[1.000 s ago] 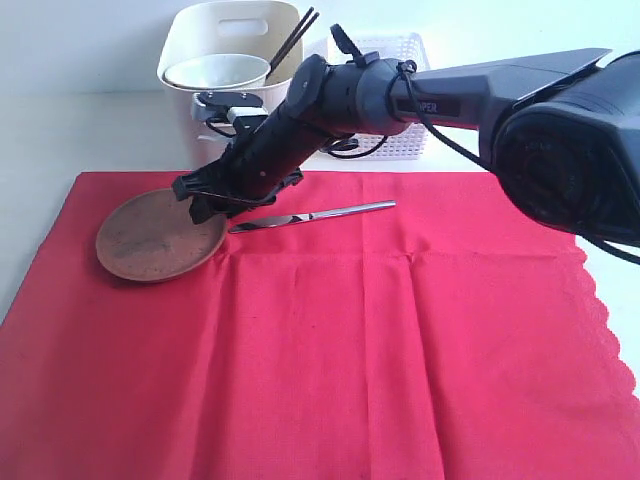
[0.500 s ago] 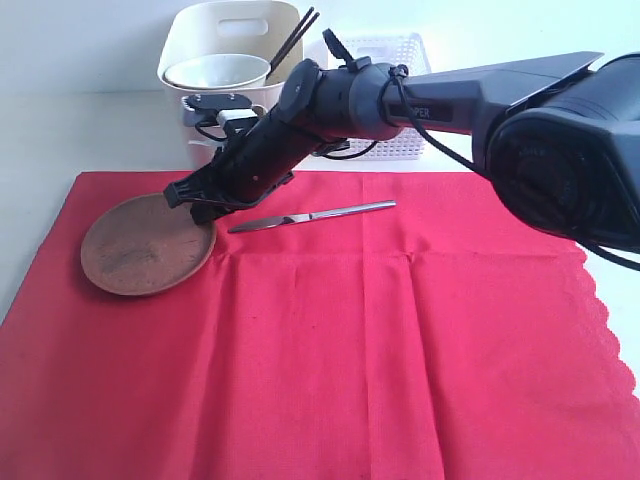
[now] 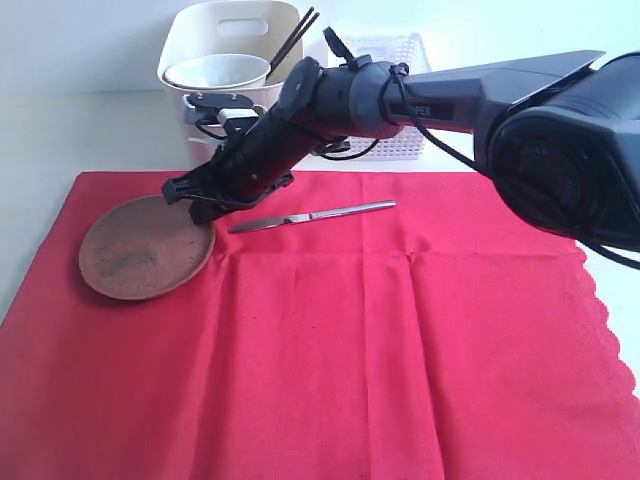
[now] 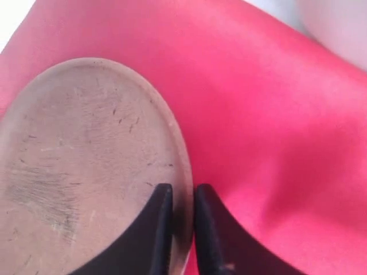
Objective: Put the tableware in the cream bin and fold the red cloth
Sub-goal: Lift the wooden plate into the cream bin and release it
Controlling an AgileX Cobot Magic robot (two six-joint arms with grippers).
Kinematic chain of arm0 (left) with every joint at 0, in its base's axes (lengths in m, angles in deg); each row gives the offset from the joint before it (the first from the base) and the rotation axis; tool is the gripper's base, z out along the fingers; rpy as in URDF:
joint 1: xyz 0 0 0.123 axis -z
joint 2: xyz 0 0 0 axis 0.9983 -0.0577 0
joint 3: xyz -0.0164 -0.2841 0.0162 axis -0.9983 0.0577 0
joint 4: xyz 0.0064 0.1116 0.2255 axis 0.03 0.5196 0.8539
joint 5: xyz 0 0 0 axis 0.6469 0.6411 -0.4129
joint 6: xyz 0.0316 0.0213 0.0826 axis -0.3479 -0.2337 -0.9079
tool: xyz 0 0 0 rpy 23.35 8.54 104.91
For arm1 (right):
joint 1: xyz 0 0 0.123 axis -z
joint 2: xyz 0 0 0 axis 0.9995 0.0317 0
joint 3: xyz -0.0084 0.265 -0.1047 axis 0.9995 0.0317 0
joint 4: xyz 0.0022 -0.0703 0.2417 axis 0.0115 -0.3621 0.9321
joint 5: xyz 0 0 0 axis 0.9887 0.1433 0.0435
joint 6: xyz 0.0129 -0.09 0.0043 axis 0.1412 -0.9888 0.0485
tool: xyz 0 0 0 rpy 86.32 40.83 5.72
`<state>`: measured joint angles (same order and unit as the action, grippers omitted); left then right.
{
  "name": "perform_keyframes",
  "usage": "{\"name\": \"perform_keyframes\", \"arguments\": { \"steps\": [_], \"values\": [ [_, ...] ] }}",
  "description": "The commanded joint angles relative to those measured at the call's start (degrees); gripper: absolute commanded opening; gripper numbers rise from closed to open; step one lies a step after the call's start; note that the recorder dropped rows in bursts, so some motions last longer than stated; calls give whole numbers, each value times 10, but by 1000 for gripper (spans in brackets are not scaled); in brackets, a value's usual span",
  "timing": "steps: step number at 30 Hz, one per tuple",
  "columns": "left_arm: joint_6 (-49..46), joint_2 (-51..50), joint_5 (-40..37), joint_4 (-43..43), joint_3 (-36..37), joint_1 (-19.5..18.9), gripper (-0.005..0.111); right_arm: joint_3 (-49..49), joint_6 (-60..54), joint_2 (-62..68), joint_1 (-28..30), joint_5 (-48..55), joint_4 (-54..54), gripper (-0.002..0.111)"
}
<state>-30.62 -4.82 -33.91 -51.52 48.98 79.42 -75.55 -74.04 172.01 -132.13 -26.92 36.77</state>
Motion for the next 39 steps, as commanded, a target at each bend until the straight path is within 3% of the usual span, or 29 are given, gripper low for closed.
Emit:
{"name": "perform_keyframes", "arguments": {
  "steps": [1, 14, 22, 39],
  "values": [
    [4, 3, 1, -4, 1, -1, 1, -1, -6, -34, -2, 6, -7, 0],
    [4, 3, 1, -4, 1, -1, 1, -3, -6, -113, 18, 40, 14, 0],
    [4, 3, 1, -4, 1, -1, 1, -27, -11, -139, 57, 48, 120, 0],
    [4, 3, 1, -4, 1, -1, 1, -47, 19, -138, 106, -233, 159, 0]
  ]
}}
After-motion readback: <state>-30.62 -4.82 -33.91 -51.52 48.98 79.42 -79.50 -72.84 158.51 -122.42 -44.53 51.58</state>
